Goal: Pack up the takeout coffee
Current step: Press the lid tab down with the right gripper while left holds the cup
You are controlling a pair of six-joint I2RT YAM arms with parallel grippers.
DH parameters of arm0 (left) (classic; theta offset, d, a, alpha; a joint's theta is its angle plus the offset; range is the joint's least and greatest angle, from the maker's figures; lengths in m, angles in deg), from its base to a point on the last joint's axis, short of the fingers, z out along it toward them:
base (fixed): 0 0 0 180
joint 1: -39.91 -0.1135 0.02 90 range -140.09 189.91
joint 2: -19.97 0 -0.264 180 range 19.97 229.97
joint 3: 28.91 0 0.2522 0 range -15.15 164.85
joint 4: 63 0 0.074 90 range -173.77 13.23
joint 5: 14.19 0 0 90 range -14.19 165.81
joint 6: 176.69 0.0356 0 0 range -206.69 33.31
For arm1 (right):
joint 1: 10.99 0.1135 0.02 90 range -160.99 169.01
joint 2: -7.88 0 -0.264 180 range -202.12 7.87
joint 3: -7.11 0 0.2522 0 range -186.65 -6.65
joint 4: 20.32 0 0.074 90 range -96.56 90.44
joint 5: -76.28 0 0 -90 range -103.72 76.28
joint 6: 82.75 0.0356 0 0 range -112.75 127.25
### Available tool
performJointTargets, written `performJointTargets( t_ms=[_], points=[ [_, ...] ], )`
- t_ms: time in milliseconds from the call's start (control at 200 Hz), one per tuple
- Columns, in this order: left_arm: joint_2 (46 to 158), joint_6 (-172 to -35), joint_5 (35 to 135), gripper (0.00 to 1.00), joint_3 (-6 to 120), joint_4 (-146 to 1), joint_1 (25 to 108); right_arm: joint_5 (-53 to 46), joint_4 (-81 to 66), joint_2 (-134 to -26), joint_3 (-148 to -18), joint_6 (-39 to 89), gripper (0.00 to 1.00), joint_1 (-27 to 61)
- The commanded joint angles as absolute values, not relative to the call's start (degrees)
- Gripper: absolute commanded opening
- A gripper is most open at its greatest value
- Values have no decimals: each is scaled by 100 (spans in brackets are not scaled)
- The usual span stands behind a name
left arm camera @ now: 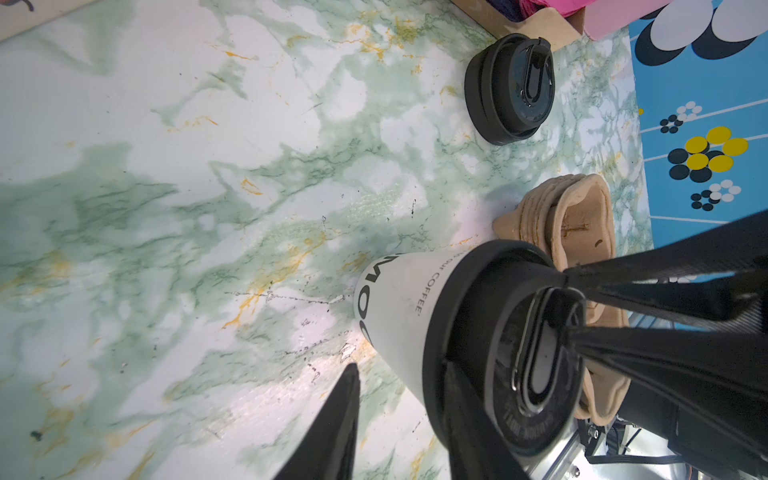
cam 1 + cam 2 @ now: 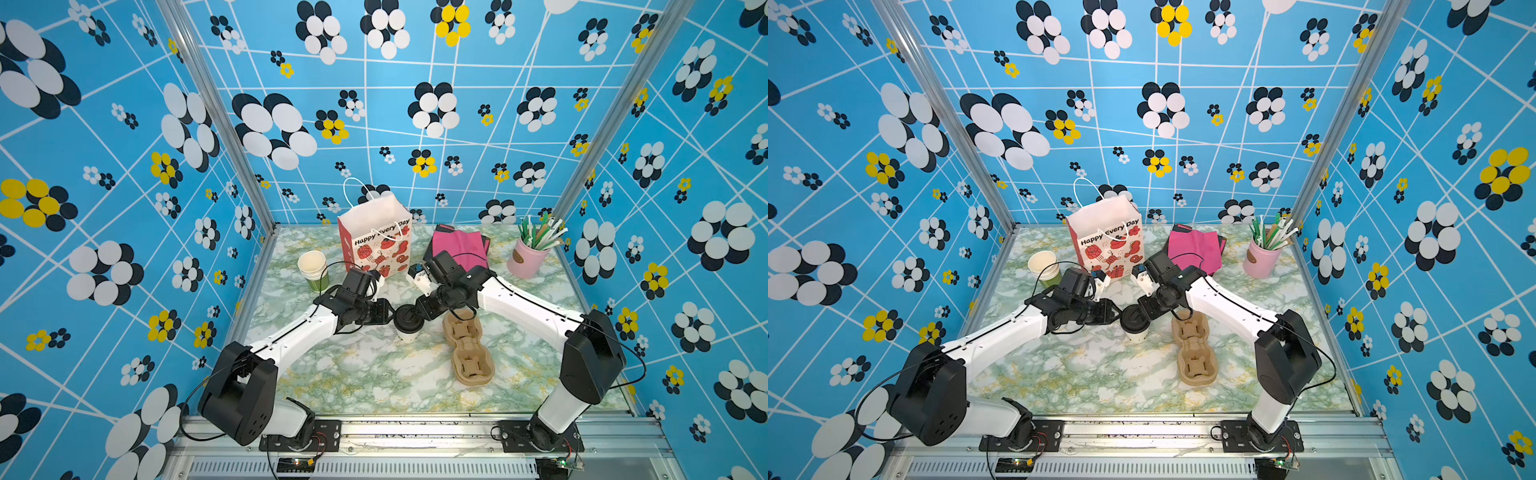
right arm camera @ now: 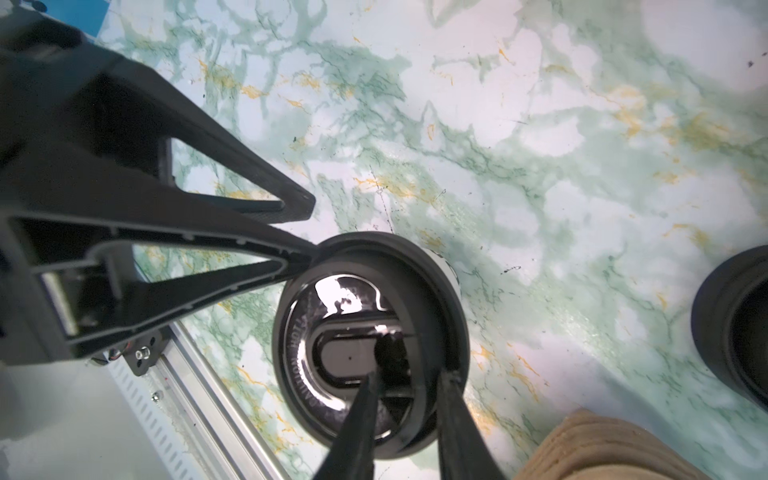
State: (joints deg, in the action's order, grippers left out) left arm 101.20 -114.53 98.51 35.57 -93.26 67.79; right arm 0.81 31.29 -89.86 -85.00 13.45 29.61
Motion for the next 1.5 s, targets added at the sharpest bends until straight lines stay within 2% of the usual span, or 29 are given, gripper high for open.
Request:
performJointTargets(
  t_ms=[0, 1034, 1494],
  points=[
    [10144, -11379, 9805, 36, 3541, -9460, 6855, 70, 3305, -9117, -8234, 1333, 17, 2978],
    [10163, -11463, 9508, 35, 3114, -9717, 7068, -246, 3546, -9276, -7608, 1379, 18, 3046],
    [9515, -11549, 9959, 42, 3462, -9323, 6858, -500, 3805, -9188, -7805, 1143, 22, 3101]
  ],
)
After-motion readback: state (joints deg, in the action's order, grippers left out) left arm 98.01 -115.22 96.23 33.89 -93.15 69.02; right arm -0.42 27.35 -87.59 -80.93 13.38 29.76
